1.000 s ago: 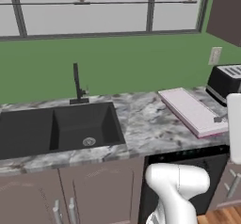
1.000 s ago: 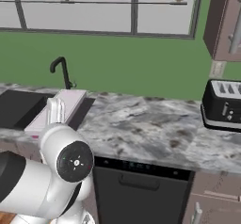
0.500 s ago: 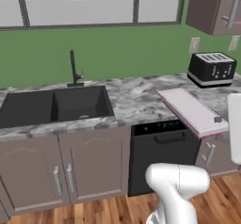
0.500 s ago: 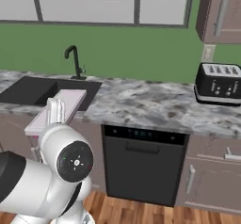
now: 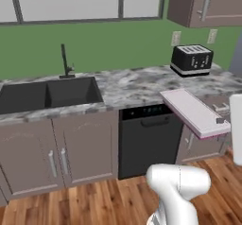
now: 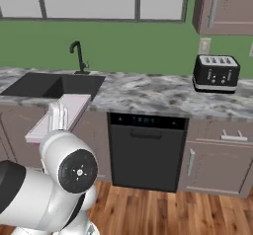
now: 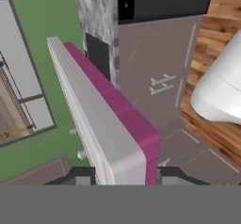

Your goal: The ice cube tray has been filled with water. Take the tray and place it in the freezer to make ice. Close the freezer door after placing the tray.

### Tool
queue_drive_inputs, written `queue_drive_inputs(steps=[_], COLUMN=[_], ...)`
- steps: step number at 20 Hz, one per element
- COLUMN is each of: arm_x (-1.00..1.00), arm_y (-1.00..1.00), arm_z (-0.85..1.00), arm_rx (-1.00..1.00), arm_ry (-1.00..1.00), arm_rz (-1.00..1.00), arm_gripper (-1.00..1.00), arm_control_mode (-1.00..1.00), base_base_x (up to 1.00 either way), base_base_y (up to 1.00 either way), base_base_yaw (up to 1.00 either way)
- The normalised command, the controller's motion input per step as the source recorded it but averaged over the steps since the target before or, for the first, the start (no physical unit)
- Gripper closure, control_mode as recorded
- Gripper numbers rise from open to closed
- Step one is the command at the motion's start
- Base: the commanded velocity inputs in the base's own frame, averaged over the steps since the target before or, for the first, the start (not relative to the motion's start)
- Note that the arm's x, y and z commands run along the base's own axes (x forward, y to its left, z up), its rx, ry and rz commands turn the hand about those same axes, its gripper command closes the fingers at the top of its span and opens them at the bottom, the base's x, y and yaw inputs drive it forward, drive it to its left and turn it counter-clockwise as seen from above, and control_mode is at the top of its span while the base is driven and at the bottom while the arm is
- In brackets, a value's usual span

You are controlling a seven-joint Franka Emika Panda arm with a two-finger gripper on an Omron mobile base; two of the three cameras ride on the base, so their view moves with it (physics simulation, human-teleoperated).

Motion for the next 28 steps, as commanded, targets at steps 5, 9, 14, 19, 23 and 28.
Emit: queue_drive_inputs(steps=[5,9,14,19,23,28], arm_x=[0.00,0.00,0.00,0.00,0.00,0.00], arm_y=[0.00,0.00,0.00,0.00,0.00,0.00], arm_z=[0.00,0.00,0.00,0.00,0.00,0.00], arm_rx=[0.00,0.00,0.00,0.00,0.00,0.00], arm_ry=[0.00,0.00,0.00,0.00,0.00,0.00], arm_rz=[0.00,0.00,0.00,0.00,0.00,0.00], arm_gripper=[1.00,1.00,1.00,1.00,1.00,1.00], arm_control_mode=[1.00,1.00,1.00,1.00,1.00,1.00], base_base_x=[0.00,0.00,0.00,0.00,0.00,0.00], base_base_y=[0.00,0.00,0.00,0.00,0.00,0.00], base_base_yaw=[0.17,0.30,0.43,0.49,0.51,0.53])
